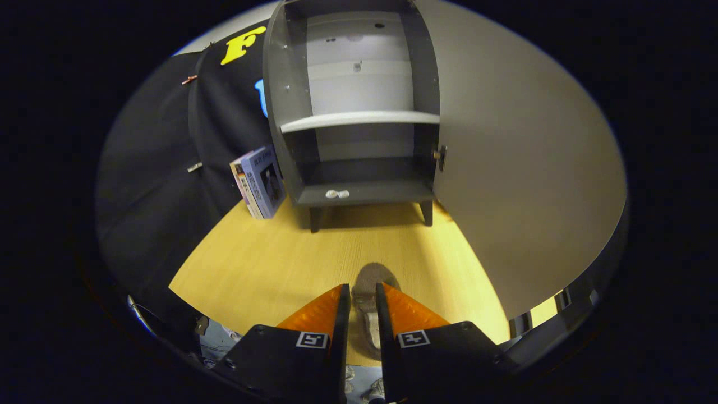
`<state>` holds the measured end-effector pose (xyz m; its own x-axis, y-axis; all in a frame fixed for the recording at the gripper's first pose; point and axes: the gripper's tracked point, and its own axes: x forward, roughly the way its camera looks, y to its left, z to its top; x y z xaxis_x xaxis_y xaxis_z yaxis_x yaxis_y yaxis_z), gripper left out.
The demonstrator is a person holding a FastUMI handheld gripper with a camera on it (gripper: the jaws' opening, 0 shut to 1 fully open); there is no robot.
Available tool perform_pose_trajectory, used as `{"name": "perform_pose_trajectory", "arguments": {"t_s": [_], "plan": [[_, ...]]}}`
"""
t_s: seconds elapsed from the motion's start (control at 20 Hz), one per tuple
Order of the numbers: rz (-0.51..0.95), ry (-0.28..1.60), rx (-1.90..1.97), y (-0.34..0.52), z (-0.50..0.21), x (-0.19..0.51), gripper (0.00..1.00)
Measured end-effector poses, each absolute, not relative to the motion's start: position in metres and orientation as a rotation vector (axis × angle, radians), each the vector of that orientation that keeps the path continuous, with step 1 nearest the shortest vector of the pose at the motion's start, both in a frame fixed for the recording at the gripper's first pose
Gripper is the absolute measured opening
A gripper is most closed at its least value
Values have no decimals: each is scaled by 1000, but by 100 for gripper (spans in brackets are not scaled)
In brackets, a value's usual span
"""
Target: Open the shoe cabinet door, grab the shoes and put them into the shoe cabinet, then close the shoe cabinet door.
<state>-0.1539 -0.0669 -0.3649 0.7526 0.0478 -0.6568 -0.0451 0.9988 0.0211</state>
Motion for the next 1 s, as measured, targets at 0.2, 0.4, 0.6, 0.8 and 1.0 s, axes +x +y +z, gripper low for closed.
{"name": "perform_pose_trajectory", "arguments": {"t_s": [0.2, 0.4, 0.6, 0.8, 1.0], "plan": [[42, 822, -4, -62, -421, -162, 31], [31, 872, -22, -62, -459, -162, 30], [18, 903, -35, -66, -484, -158, 30], [4, 941, -38, -69, -506, -150, 31], [6, 924, -22, -63, -516, -132, 30]]}}
